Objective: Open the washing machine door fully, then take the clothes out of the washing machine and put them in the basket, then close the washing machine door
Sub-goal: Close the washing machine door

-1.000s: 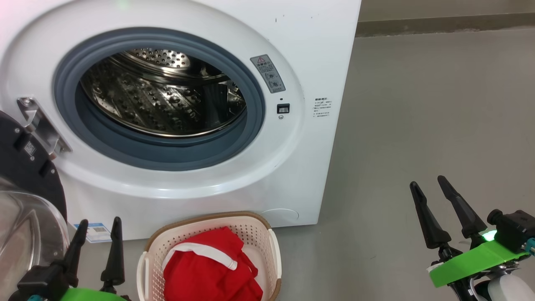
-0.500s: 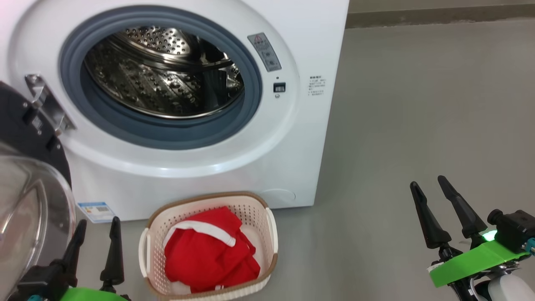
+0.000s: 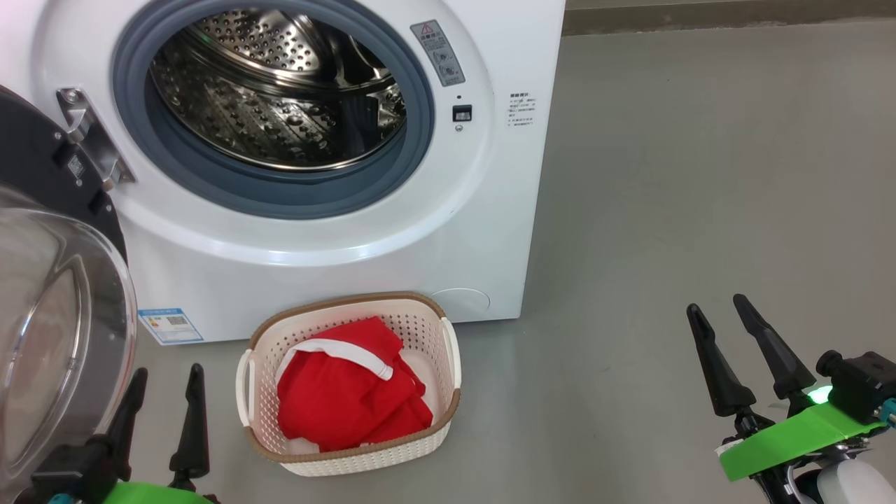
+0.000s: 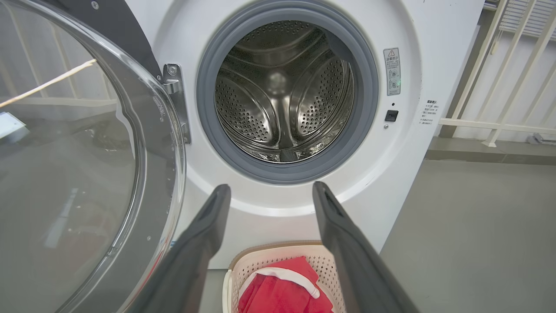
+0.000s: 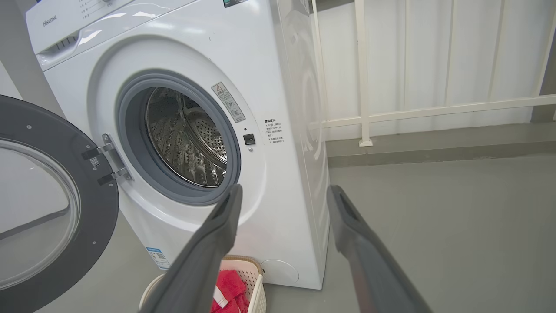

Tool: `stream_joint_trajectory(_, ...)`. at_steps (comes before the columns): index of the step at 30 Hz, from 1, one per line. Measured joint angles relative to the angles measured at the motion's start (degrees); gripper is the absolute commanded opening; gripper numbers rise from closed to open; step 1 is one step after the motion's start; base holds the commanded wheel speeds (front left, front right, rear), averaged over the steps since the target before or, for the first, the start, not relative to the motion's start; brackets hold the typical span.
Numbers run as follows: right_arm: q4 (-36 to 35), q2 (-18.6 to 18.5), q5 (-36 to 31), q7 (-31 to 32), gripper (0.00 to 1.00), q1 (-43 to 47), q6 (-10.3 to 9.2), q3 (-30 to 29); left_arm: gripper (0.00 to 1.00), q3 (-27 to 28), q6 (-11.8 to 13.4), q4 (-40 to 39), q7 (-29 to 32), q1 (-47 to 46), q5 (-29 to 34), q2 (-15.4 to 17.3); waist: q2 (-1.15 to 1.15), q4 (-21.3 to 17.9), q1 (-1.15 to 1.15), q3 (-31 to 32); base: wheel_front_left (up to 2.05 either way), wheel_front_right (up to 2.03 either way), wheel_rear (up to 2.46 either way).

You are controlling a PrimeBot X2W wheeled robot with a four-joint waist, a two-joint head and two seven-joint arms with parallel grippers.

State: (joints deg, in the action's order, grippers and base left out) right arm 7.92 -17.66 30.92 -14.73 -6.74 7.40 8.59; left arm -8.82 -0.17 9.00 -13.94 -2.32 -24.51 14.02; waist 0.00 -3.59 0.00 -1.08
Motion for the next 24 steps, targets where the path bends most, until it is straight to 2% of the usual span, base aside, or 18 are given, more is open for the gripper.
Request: stream_joint_trajectory(24,-0.02,0.1,-0.01,0.0,1.0,0.01,0.0,-0.13,1.0,-0.81,0.68,0.24,0.0,0.0,-0.44,0.37,0.0,0.66,0.0,0.48,0.0,0.0,0.0)
